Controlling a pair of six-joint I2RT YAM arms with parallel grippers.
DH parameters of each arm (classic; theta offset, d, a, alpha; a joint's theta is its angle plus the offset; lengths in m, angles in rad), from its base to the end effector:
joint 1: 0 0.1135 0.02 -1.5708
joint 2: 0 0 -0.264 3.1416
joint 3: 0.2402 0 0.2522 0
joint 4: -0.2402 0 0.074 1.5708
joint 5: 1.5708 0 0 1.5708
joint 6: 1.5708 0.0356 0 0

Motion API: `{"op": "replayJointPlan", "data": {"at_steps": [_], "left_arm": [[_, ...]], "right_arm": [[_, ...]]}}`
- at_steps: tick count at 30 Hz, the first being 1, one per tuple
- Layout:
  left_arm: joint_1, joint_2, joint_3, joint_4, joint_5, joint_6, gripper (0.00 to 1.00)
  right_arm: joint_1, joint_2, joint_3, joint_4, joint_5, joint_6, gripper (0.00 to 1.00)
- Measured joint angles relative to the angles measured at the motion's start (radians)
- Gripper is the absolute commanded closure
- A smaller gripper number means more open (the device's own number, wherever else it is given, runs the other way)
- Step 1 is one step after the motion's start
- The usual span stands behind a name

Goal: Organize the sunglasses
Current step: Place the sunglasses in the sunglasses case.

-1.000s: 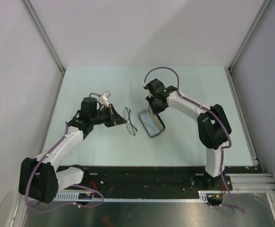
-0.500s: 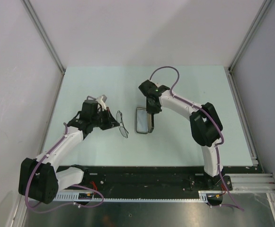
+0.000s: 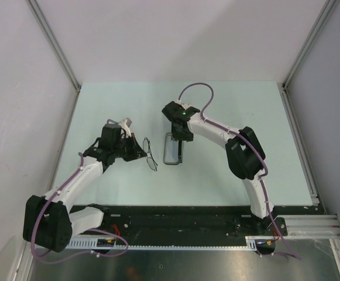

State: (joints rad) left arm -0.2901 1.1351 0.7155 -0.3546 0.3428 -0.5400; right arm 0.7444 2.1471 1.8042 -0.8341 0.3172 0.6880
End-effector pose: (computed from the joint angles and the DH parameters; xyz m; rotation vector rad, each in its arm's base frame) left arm 0.2204 -0.0783 0.2327 -0.1271 2.4305 -0.7964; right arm 0.3430 0.3009 0.2094 0.0098 2.6414 0.0272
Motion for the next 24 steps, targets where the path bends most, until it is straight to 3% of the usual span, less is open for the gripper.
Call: {"op": "replayJointPlan", "data": {"at_steps": [8, 13, 17, 24], "left_arm": [[0.000, 0.018, 0.000, -0.001, 0.000, 0.002, 1.00], [-0.006, 0.073, 0.028, -0.026, -0.001, 0.011, 1.00], [-0.029, 0.167, 0.124, -0.065, -0.008, 0.031, 0.99], [-0.085, 0.354, 0.340, -0.134, -0.018, 0.076, 1.00]], "right_arm": [[0.015, 0.001, 0.023, 0.007, 0.027, -0.014, 0.26], [0.015, -0.034, 0.022, 0.010, 0.026, -0.038, 0.22], [0.010, -0.160, -0.020, 0.038, 0.029, -0.053, 0.21], [-0.036, -0.521, -0.260, 0.112, 0.042, -0.069, 0.22]]}}
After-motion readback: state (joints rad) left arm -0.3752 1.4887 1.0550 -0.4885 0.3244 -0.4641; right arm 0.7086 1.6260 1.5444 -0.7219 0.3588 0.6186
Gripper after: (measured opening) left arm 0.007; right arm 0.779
